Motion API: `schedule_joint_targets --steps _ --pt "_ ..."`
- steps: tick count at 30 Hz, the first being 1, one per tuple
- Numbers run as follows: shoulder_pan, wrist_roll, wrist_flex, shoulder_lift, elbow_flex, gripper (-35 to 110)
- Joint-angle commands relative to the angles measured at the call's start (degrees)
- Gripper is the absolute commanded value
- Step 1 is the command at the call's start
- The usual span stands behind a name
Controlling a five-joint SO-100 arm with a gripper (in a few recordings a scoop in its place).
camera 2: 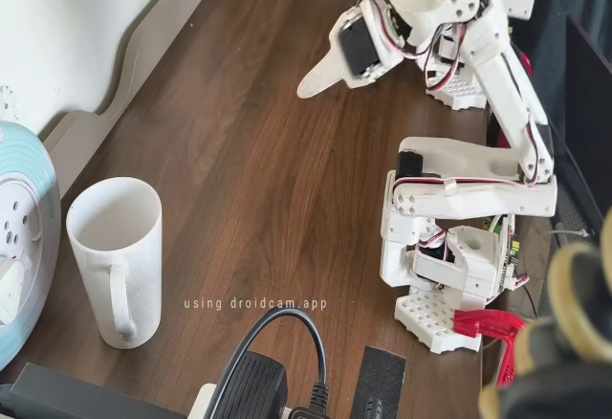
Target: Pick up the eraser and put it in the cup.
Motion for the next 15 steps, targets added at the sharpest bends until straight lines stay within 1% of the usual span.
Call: schedule_joint_targets --steps 1,5,7,11,15 --pt "-0.88 -1.05 -6.59 2.46 6.5 0" --pt "6.15 -7.21 -12.3 2.55 21.71 0" --pt "9.67 -9.23 -13.45 2.55 27.33 0" --pt "10.55 -9.23 -14.33 2.55 34.63 0" --pt "10.02 -8.09 -12.39 2.55 40.61 0"
